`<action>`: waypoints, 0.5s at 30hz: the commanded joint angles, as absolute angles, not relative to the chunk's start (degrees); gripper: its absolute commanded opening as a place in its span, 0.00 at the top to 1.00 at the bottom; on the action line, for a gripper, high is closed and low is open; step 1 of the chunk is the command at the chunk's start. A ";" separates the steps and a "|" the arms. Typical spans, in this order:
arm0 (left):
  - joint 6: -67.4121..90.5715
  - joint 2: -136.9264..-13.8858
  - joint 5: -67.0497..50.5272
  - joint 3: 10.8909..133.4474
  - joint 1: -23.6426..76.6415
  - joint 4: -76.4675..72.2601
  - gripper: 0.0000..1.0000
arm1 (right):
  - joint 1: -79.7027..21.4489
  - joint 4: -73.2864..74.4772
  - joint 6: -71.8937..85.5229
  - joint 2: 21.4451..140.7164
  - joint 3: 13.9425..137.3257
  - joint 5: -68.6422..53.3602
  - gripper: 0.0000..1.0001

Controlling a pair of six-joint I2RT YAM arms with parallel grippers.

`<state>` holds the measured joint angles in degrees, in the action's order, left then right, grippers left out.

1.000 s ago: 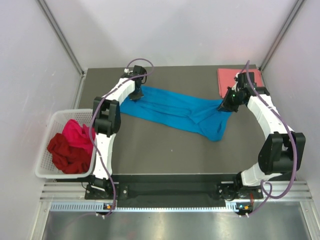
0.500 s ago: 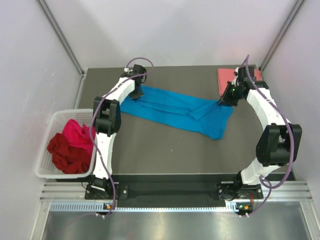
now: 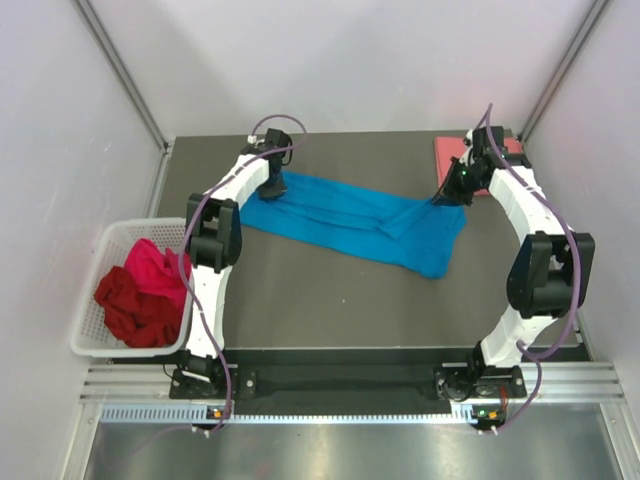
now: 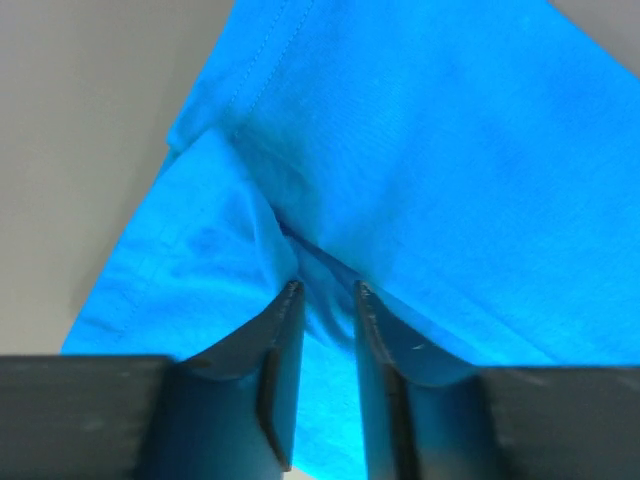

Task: Fold and stack the t-shirts
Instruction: Fold the tshirt

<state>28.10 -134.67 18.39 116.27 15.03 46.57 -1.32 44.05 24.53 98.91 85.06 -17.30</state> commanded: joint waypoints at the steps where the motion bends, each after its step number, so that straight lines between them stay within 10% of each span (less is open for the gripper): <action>1: 28.48 -133.42 18.98 118.30 14.59 45.70 0.65 | 1.30 43.15 23.03 99.84 87.45 -17.14 1.00; 15: 30.41 -122.36 19.78 113.39 12.83 43.07 0.47 | 4.39 42.63 23.73 105.20 90.79 -16.96 0.99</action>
